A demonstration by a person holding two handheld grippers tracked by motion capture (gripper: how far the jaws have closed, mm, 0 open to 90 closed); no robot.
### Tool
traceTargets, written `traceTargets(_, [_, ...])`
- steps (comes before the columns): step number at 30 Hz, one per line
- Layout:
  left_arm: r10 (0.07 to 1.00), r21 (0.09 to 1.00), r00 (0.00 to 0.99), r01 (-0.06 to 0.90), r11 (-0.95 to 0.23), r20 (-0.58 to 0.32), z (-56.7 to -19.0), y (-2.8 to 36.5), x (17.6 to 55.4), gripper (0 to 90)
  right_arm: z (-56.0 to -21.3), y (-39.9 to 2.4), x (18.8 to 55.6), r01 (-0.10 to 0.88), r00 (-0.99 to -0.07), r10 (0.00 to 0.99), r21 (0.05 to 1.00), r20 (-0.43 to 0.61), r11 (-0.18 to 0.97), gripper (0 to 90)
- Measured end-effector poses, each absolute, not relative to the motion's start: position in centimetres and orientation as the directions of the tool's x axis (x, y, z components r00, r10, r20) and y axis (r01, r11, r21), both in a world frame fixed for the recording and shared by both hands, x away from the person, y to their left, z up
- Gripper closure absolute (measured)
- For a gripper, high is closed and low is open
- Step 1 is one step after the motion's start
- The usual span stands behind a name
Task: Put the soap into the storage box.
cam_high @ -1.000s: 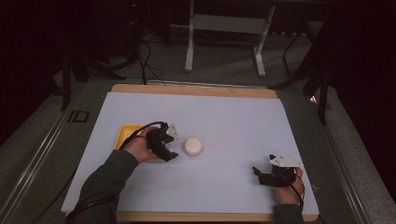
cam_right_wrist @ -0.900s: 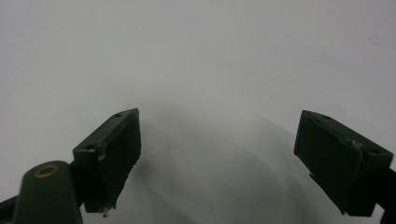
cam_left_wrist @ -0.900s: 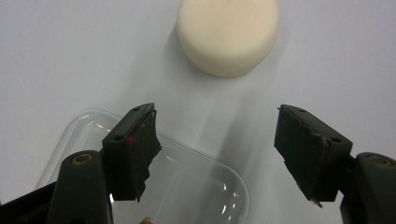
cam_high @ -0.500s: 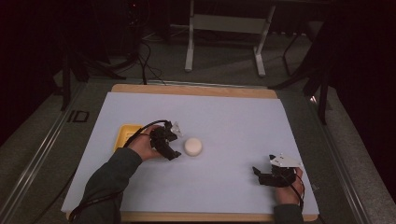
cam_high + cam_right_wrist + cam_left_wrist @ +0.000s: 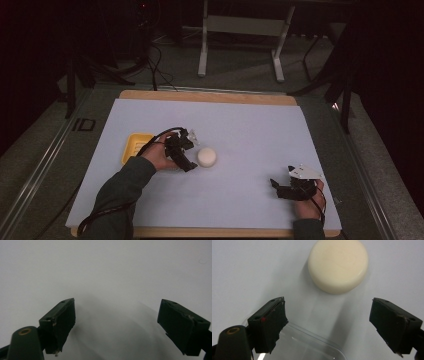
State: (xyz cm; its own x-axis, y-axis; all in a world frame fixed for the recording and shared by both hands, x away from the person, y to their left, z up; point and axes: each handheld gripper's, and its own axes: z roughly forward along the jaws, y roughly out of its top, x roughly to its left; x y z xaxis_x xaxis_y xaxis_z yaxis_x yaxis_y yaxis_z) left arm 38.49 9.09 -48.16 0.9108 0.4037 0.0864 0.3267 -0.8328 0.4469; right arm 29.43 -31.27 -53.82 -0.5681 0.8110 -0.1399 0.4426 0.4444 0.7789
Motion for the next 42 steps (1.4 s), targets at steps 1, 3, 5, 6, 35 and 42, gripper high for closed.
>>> traceTargets(1, [0.404, 0.447, 0.911, 0.327, -0.833, 0.086, -48.2, 9.1, 38.5, 14.4, -53.8, -31.3, 29.4, 0.443, -0.568, 0.811, 0.779, -0.139, 0.444, 14.7])
traceTargets(3, [0.396, 0.45, 0.914, 0.32, -0.834, 0.084, -48.2, 8.8, 38.5, 14.4, -53.8, -31.3, 29.4, 0.444, -0.568, 0.811, 0.778, -0.139, 0.444, 14.8])
traceTargets(5, [0.393, 0.45, 0.916, 0.318, -0.834, 0.083, -48.2, 8.5, 38.5, 12.9, -53.8, -31.3, 29.4, 0.444, -0.568, 0.811, 0.778, -0.139, 0.444, 14.8])
traceTargets(6, [0.396, 0.447, 0.914, 0.32, -0.836, 0.086, -48.3, 8.2, 38.6, 10.7, -53.8, -31.3, 29.4, 0.444, -0.569, 0.811, 0.778, -0.139, 0.445, 14.8])
traceTargets(35, [0.372, 0.403, 0.928, 0.328, -0.854, 0.033, -50.0, 4.8, 40.4, 7.7, -53.8, -31.3, 29.4, 0.439, -0.574, 0.807, 0.778, -0.142, 0.449, 14.8])
traceTargets(42, [0.366, 0.373, 0.93, 0.331, -0.866, 0.025, -50.7, 3.8, 40.8, 4.6, -53.8, -31.3, 29.4, 0.438, -0.574, 0.807, 0.779, -0.143, 0.449, 14.8])
